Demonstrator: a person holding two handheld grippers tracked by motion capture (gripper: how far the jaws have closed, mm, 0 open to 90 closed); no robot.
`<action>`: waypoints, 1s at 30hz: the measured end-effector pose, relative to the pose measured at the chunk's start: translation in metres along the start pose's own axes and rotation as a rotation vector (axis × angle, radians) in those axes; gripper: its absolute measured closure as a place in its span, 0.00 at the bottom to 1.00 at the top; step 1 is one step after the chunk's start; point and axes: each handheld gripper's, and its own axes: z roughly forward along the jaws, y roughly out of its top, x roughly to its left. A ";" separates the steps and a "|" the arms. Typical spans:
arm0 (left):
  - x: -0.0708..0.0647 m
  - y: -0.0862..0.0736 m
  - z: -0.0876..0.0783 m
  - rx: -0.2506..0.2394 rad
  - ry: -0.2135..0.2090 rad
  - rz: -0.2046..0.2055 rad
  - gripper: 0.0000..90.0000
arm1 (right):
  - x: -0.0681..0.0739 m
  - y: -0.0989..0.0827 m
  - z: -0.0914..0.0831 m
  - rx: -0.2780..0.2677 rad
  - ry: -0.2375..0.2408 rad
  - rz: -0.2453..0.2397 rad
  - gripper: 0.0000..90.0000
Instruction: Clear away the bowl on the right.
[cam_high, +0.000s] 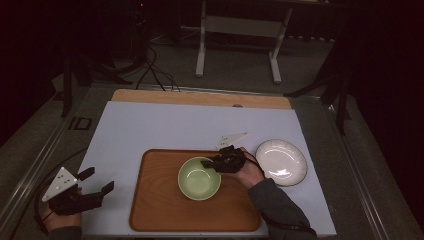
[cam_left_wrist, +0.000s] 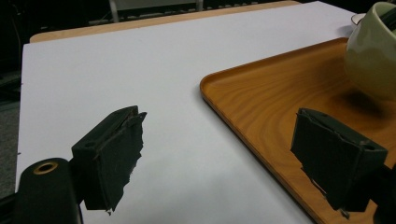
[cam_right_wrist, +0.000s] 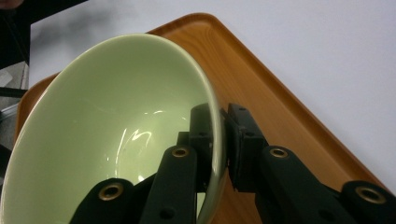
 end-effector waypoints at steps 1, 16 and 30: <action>0.000 0.000 0.000 0.000 0.000 -0.001 0.18 | 0.000 -0.001 0.001 0.002 0.001 0.000 0.90; 0.001 -0.001 0.000 -0.001 -0.001 -0.008 0.18 | -0.009 -0.017 0.010 0.068 0.001 0.046 0.91; 0.001 -0.001 -0.001 -0.003 -0.001 -0.008 0.18 | -0.016 -0.022 0.018 0.103 -0.035 0.063 0.92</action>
